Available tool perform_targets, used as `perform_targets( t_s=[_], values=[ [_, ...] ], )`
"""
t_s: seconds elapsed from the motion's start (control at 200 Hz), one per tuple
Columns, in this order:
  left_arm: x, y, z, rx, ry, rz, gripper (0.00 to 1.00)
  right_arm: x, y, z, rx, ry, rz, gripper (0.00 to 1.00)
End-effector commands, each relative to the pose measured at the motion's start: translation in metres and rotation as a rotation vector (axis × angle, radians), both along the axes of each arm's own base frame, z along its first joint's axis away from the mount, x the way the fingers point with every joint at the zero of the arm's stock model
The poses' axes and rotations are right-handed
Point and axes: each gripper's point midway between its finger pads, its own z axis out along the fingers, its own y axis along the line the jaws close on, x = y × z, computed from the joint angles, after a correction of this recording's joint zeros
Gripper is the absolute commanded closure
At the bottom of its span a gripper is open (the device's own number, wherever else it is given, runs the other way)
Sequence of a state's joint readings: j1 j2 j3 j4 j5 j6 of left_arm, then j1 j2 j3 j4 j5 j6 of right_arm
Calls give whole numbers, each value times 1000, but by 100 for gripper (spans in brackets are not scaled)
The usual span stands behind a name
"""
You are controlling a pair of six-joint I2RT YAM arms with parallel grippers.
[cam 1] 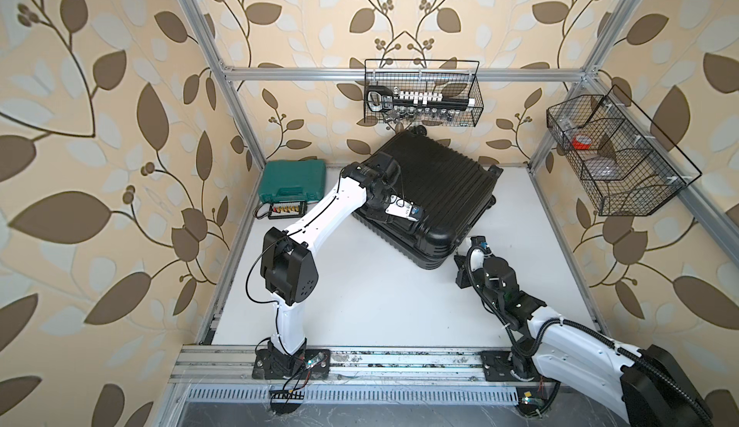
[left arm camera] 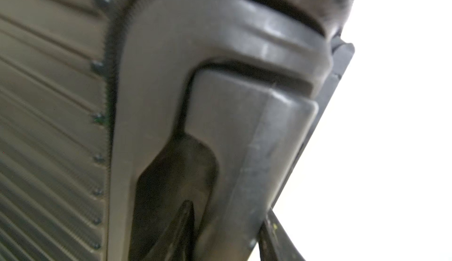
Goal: Close the suitcase zippers
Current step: Adjust the suitcase at the center of the board.
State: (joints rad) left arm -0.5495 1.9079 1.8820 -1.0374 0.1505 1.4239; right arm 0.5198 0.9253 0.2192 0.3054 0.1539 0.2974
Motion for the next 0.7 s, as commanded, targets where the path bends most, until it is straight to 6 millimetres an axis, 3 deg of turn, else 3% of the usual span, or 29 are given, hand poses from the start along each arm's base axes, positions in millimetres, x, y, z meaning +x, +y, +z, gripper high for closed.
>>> perform_targets(
  t_s=[0.0, 0.215, 0.35, 0.49, 0.58, 0.695],
  values=[
    [-32, 28, -24, 104, 163, 130, 59, 5, 7, 23, 12, -51, 17, 100],
    [-33, 28, -28, 128, 156, 142, 46, 3, 14, 21, 10, -42, 64, 100],
    [-23, 25, -33, 142, 132, 143, 46, 0, 15, 22, 24, -46, 72, 100],
    [-15, 19, -31, 123, 102, 140, 55, -5, 15, 22, 28, -37, 86, 100],
    [-14, 14, -23, 103, 81, 135, 66, -10, 17, 21, 38, -27, 106, 100],
    [-9, 9, -12, 87, 31, 138, 72, -16, 22, 22, 68, -25, 140, 100]
  ],
)
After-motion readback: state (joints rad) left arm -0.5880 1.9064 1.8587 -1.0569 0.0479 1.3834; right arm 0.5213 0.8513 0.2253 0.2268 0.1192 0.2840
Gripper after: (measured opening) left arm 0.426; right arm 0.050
